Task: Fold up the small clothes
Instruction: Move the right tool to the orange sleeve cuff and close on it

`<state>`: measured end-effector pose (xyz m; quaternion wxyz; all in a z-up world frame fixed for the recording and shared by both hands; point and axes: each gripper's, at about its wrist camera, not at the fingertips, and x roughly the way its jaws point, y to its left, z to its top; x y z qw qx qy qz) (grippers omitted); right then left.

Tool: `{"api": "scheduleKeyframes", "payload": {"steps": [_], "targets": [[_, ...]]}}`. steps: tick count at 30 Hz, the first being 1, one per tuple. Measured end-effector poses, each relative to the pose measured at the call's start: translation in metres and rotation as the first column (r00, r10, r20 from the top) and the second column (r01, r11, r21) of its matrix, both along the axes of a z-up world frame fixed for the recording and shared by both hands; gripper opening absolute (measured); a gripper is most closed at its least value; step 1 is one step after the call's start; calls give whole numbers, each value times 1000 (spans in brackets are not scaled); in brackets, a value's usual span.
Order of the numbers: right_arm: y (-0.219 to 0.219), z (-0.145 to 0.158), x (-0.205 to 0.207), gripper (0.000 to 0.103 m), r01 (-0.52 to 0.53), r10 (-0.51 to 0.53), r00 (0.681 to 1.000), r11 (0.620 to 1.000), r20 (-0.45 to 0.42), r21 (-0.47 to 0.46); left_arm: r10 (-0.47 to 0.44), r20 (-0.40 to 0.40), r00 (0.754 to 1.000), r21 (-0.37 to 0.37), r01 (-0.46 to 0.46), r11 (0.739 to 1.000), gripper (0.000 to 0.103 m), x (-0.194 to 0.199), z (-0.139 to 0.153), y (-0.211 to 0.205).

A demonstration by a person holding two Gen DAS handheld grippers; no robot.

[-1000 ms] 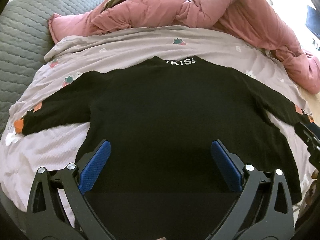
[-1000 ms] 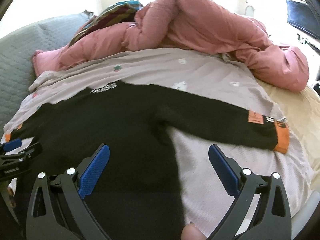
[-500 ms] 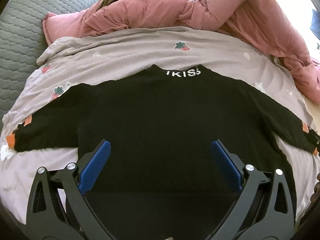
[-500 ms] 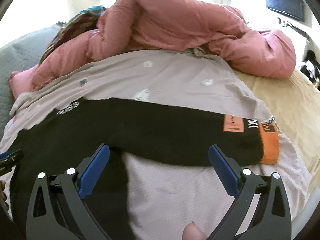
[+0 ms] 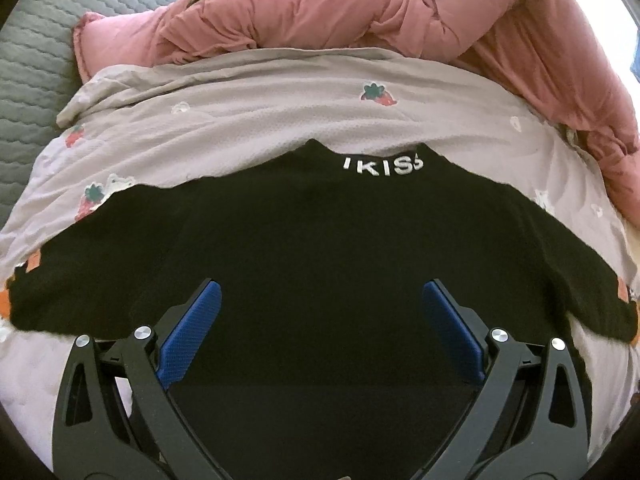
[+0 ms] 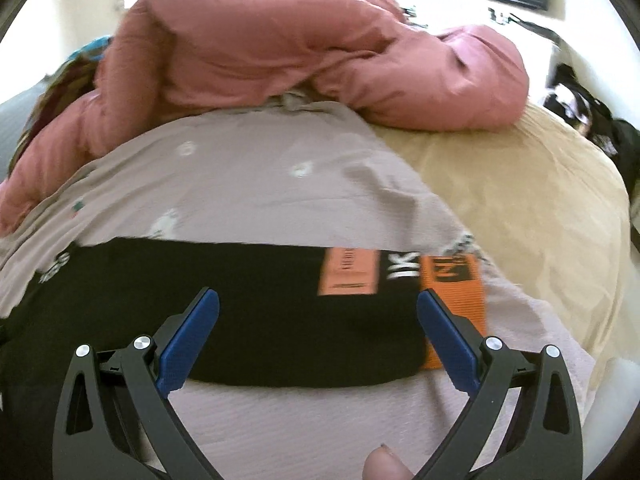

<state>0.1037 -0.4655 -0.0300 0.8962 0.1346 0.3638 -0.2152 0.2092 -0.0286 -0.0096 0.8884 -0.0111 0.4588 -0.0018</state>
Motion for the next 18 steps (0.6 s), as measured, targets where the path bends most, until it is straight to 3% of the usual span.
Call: {"api": "scheduleKeyframes", "payload": {"steps": [8,10,12,14,18], "targets": [[-39,-13,-12,98,110,-110,993,994,-49,4,13,23,1000,6,-13,1000,95,31,-4,2],[-47,-18,-16,91,134,-133,989,991,-61,17,19,23,1000,5,-19,1000,95,35,-8,3],[-53,-22,-15,74,139,-137,987,990,-78,23,22,21,1000,-2,-22,1000,95,39,-11,4],[-58,-29,-12,66,147,-143,984,989,-104,29,21,24,999,2,-21,1000,95,41,-15,5],[-65,-39,-11,62,159,-150,980,986,-134,59,8,27,1000,21,-8,1000,95,41,-23,6]]}}
